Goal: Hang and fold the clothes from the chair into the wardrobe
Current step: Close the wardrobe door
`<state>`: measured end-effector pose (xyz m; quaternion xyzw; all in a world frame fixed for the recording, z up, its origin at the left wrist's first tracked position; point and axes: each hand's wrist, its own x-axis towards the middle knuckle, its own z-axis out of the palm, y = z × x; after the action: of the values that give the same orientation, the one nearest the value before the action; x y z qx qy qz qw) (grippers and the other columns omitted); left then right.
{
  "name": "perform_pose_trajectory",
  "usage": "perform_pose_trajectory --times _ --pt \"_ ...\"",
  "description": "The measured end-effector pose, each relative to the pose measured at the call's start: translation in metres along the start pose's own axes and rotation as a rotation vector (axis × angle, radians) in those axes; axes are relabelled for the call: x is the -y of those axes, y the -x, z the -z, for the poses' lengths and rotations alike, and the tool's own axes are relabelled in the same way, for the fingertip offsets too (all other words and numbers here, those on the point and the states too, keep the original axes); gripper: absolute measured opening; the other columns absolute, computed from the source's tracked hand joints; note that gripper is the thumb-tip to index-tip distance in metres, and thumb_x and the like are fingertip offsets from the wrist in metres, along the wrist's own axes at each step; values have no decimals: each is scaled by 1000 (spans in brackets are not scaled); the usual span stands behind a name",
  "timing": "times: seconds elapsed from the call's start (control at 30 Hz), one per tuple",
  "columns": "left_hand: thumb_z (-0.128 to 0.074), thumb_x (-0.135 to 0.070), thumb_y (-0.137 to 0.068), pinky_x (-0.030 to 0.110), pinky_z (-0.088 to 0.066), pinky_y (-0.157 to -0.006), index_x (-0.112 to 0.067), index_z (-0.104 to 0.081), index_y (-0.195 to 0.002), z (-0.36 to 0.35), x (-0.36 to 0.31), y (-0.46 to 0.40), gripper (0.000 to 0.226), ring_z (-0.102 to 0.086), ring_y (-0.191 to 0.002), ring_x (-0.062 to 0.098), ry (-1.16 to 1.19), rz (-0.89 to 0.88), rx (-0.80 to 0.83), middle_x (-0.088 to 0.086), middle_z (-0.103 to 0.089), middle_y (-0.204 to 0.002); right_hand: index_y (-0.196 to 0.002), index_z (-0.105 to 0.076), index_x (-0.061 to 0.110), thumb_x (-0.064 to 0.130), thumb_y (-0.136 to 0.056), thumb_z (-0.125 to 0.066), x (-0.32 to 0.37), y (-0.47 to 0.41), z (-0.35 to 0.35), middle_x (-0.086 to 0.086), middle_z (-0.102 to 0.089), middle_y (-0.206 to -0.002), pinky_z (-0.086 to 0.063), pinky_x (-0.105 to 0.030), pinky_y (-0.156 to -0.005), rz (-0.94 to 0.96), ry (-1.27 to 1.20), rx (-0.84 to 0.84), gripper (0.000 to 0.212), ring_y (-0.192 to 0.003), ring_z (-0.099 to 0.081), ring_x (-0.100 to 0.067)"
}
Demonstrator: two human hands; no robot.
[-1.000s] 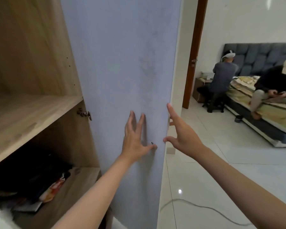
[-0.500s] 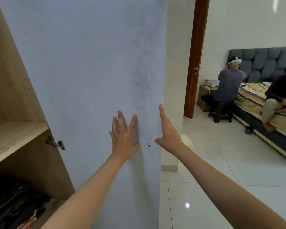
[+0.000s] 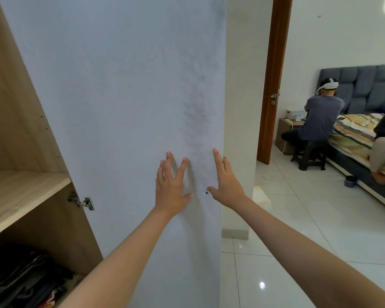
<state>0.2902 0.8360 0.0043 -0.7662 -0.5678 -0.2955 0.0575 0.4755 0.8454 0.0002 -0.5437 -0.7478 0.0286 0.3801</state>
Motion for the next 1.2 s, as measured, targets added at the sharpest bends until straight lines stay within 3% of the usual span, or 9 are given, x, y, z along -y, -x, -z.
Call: perform_pose_trajectory --times 0.03,0.1,0.2,0.4,0.53,0.73,0.97,1.13,1.2 --pt "-76 -39 -71 55 -28 -109 -39 4 -146 4 2 2 110 6 -143 33 4 -19 18 4 22 -155 -148 19 33 20 -81 -73 2 1 -1 6 9 -160 -39 -40 -104 8 27 -6 115 -148 1 -26" --pt "-73 -40 -74 55 -18 -114 -36 6 -147 11 5 8 108 7 -145 29 33 -41 50 4 21 -155 -149 16 31 28 -82 -72 9 6 -2 -1 14 -160 -35 -41 -108 -16 66 -31 110 -148 10 -28" --pt "-69 -37 -80 53 -6 -114 -25 5 -149 25 6 24 101 9 -146 19 148 -49 81 2 15 -157 -150 12 31 37 -83 -68 29 16 2 -12 9 -160 -30 -44 -111 -58 118 -56 105 -148 -3 -32" --pt "-62 -35 -86 40 -1 -116 -18 -1 -150 56 -3 76 90 3 -146 15 273 -139 137 1 0 -159 -152 4 23 39 -87 -62 79 73 34 -7 -11 -161 -28 -50 -114 -89 194 -120 94 -148 -12 -27" --pt "-62 -38 -86 39 -4 -117 -17 -6 -150 78 -21 132 87 -3 -146 16 334 -254 183 1 -7 -159 -152 -3 21 37 -88 -61 118 149 65 -3 -16 -160 -27 -51 -115 -155 218 -175 88 -147 -15 -23" --pt "-67 -42 -82 33 -23 -113 -21 -19 -148 90 -81 229 84 -19 -143 17 477 -406 286 -1 -21 -156 -153 -9 20 35 -87 -65 163 292 126 -6 -25 -157 -30 -44 -115 -336 339 -255 88 -144 -24 -23" --pt "-66 -39 -83 27 -21 -111 -20 -24 -146 87 -203 364 78 -22 -141 16 677 -714 499 -1 -27 -153 -153 -9 19 34 -89 -61 190 486 203 -7 -23 -157 -28 -46 -114 -641 512 -311 83 -144 -23 -25" --pt "-65 -39 -84 35 -30 -113 -20 -25 -146 99 -300 471 76 -26 -140 16 816 -934 688 -1 -30 -152 -153 -5 26 38 -91 -58 215 629 260 -8 -16 -160 -25 -49 -115 -903 597 -345 81 -145 -20 -27" --pt "-66 -39 -83 32 -31 -112 -21 -27 -145 109 -339 515 76 -29 -138 14 873 -1001 764 -3 -32 -150 -153 -8 26 37 -91 -58 233 684 283 -7 -15 -160 -25 -49 -115 -1022 623 -371 80 -145 -21 -28"
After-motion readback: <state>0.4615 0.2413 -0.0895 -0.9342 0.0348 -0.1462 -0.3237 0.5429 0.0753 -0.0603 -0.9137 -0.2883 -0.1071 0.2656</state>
